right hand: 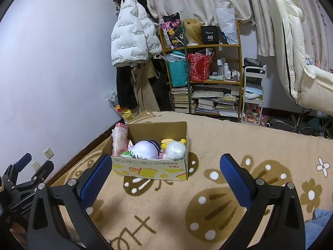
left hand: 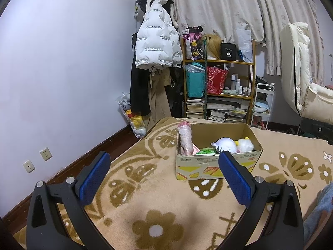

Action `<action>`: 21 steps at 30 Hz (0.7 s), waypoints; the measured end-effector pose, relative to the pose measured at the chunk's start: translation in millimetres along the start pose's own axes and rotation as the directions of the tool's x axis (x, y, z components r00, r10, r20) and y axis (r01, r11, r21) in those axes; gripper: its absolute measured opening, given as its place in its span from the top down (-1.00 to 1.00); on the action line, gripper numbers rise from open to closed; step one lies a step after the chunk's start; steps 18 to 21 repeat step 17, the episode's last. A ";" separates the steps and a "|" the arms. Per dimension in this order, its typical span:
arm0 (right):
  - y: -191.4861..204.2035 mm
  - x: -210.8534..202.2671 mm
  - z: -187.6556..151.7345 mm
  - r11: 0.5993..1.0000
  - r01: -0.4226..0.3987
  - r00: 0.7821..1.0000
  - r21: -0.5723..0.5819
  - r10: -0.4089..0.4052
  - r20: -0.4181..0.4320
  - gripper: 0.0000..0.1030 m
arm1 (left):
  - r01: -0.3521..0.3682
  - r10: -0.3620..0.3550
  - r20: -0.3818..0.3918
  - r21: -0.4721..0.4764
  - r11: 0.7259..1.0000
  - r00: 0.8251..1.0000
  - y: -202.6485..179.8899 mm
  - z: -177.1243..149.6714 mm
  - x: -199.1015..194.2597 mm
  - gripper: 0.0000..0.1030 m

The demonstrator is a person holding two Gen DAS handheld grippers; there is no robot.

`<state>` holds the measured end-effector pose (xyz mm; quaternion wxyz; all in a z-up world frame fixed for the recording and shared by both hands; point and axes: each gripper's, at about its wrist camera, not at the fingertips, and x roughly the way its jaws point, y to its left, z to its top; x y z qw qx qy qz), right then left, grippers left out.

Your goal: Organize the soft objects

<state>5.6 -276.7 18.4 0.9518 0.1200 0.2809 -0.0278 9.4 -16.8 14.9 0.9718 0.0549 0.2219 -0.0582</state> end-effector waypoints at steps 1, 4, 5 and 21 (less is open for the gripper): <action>0.6 0.7 0.8 1.000 -0.001 1.000 -0.002 0.001 -0.003 -1.00 | 0.001 -0.001 -0.001 0.001 1.000 1.000 -0.1 -0.1 0.3 -0.99; 0.5 0.7 1.1 1.000 -0.001 1.000 -0.002 0.001 -0.003 -1.00 | 0.007 -0.007 -0.002 0.001 1.000 1.000 -0.4 -0.5 0.4 -0.99; 0.7 0.6 1.0 1.000 0.001 1.000 -0.002 -0.001 -0.003 -1.00 | 0.005 -0.005 -0.001 0.002 1.000 1.000 0.1 -0.9 0.2 -0.99; 1.0 0.6 1.4 1.000 0.002 1.000 -0.005 -0.002 -0.004 -1.00 | 0.004 -0.004 0.005 0.010 1.000 1.000 0.1 -2.3 -1.6 -0.99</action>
